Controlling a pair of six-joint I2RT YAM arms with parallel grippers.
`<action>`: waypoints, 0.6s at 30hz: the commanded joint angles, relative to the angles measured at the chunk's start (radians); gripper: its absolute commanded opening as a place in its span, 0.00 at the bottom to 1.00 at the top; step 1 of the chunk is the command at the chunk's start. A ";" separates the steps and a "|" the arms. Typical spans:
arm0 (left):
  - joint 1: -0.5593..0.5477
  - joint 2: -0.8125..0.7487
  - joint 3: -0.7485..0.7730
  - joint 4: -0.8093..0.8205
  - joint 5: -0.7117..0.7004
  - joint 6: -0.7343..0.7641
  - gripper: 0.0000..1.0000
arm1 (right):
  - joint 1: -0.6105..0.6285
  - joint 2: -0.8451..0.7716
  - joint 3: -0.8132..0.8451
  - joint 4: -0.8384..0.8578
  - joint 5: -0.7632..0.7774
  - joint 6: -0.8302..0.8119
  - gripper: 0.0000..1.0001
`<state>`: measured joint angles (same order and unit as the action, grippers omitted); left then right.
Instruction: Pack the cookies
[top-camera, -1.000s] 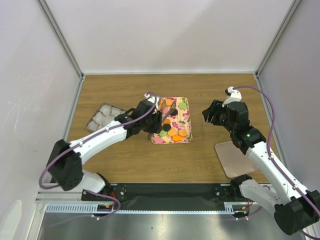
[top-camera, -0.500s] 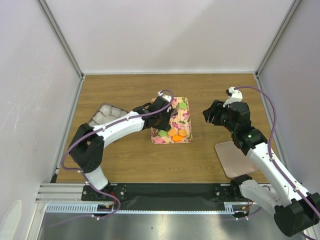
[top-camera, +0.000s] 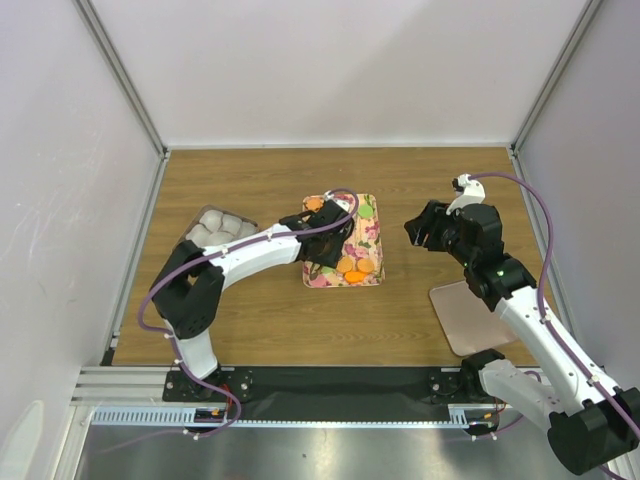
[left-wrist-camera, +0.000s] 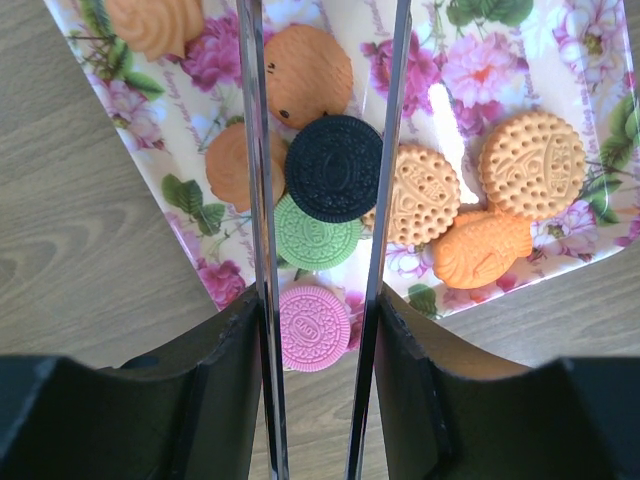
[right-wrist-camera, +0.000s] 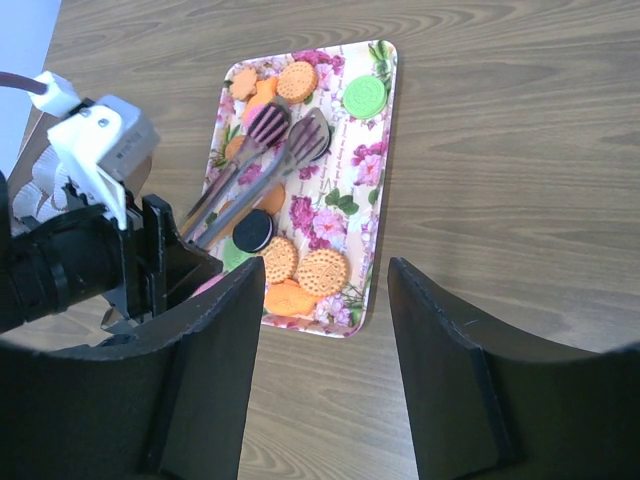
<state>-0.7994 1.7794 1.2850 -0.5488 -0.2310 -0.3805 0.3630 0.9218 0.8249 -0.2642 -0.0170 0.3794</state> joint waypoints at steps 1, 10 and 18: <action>-0.020 0.002 0.040 0.007 -0.014 0.029 0.48 | -0.003 -0.024 0.005 0.023 -0.012 -0.020 0.58; -0.024 0.005 0.048 -0.008 -0.027 0.029 0.48 | -0.004 -0.026 0.002 0.023 -0.011 -0.019 0.58; -0.024 0.018 0.059 -0.026 -0.057 0.031 0.42 | -0.004 -0.024 0.003 0.026 -0.023 -0.019 0.57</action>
<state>-0.8169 1.7973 1.2980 -0.5716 -0.2523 -0.3714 0.3626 0.9150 0.8246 -0.2638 -0.0277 0.3794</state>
